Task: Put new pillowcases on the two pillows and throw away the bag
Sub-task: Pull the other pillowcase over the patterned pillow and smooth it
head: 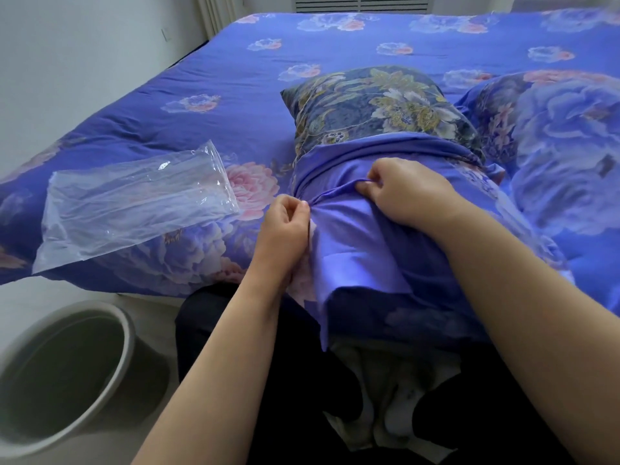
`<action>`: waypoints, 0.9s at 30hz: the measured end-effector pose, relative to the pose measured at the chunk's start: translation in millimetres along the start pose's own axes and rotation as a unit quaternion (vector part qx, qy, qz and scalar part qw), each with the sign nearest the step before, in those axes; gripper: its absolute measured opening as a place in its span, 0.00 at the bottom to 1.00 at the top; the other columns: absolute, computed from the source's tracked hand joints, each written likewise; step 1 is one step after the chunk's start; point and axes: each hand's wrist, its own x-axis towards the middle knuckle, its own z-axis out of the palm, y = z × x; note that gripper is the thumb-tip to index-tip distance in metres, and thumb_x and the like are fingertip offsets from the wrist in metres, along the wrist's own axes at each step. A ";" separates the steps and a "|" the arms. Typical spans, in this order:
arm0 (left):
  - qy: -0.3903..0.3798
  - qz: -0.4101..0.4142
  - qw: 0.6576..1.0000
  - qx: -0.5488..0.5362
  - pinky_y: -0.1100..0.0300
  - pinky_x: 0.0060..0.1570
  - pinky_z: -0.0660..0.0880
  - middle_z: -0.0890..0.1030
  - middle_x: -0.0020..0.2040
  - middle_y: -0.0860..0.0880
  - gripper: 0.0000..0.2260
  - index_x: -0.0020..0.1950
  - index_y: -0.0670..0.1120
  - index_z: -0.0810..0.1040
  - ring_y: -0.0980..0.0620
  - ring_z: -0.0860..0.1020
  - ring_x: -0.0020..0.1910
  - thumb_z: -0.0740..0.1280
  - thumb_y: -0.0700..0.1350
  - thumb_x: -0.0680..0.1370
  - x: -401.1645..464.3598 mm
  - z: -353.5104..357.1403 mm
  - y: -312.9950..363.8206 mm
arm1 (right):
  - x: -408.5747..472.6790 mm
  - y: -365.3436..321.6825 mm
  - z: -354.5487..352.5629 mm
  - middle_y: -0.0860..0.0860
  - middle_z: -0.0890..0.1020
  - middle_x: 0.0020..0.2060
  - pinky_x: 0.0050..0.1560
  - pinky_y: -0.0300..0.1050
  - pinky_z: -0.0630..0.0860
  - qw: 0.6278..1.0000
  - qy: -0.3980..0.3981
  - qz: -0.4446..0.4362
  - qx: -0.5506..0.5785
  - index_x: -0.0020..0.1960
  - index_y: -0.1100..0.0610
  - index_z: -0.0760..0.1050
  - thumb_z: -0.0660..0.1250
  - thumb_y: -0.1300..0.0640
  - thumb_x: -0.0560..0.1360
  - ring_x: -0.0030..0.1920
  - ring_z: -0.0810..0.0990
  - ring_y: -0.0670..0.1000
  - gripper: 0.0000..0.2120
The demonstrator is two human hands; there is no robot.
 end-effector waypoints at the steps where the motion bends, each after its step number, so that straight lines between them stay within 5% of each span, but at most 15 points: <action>1: -0.025 -0.066 0.996 -0.061 0.60 0.32 0.69 0.72 0.30 0.51 0.09 0.39 0.47 0.71 0.55 0.70 0.29 0.60 0.42 0.79 5.5 0.3 -1.1 | -8.1 -1.8 -3.6 0.54 0.80 0.50 0.48 0.48 0.71 1.000 -0.006 -0.005 0.007 0.49 0.57 0.75 0.60 0.41 0.77 0.53 0.76 0.57 0.18; 4: -0.165 -0.226 0.942 -0.188 0.60 0.43 0.74 0.74 0.46 0.44 0.08 0.51 0.38 0.74 0.44 0.77 0.47 0.67 0.41 0.75 17.4 3.5 -13.4 | -34.7 -0.9 -12.0 0.52 0.79 0.47 0.46 0.48 0.72 0.999 -0.012 -0.023 -0.021 0.46 0.55 0.75 0.63 0.41 0.75 0.51 0.76 0.57 0.16; 7: -0.215 -0.216 0.943 -0.138 0.66 0.40 0.75 0.75 0.43 0.48 0.04 0.45 0.42 0.74 0.55 0.76 0.40 0.64 0.42 0.78 15.4 5.8 -10.1 | -49.4 0.0 -6.0 0.57 0.79 0.50 0.42 0.49 0.67 0.996 0.065 -0.010 -0.053 0.51 0.53 0.71 0.58 0.47 0.79 0.51 0.76 0.60 0.10; 12: -0.271 -0.105 0.954 -0.072 0.65 0.36 0.69 0.70 0.35 0.54 0.18 0.38 0.47 0.72 0.60 0.70 0.34 0.62 0.61 0.76 14.2 -3.2 -2.4 | -17.7 23.9 4.7 0.60 0.80 0.52 0.46 0.50 0.67 0.996 0.042 0.063 0.051 0.49 0.58 0.71 0.57 0.51 0.80 0.54 0.76 0.61 0.11; 15: -0.270 0.017 0.962 -0.042 0.69 0.38 0.70 0.75 0.35 0.54 0.07 0.42 0.48 0.74 0.60 0.72 0.35 0.69 0.49 0.75 4.1 -4.5 3.8 | 3.5 38.3 10.8 0.63 0.80 0.50 0.44 0.47 0.65 0.993 -0.007 0.083 0.082 0.38 0.59 0.68 0.57 0.52 0.81 0.52 0.76 0.61 0.15; 18: -0.142 0.100 0.985 -0.024 0.66 0.33 0.66 0.72 0.32 0.51 0.08 0.39 0.48 0.73 0.57 0.68 0.31 0.66 0.40 0.78 4.2 -1.6 11.9 | 8.7 30.8 8.4 0.61 0.80 0.48 0.43 0.48 0.65 0.994 0.016 0.079 0.069 0.35 0.56 0.66 0.56 0.46 0.80 0.51 0.76 0.61 0.19; 23: -0.134 -0.069 0.982 -0.113 0.63 0.28 0.63 0.68 0.30 0.50 0.11 0.38 0.48 0.69 0.57 0.66 0.26 0.60 0.39 0.80 18.7 7.7 16.1 | -20.8 22.5 -3.3 0.53 0.80 0.46 0.45 0.50 0.70 0.997 0.018 0.057 0.056 0.45 0.56 0.73 0.59 0.35 0.75 0.50 0.76 0.57 0.23; 27: -0.233 -0.148 0.959 -0.065 0.61 0.33 0.69 0.75 0.31 0.50 0.09 0.38 0.44 0.74 0.56 0.73 0.28 0.62 0.36 0.78 34.6 13.6 14.0 | -47.5 27.3 -1.6 0.57 0.76 0.54 0.48 0.50 0.68 0.997 0.057 0.056 0.008 0.53 0.53 0.72 0.61 0.45 0.78 0.54 0.75 0.60 0.12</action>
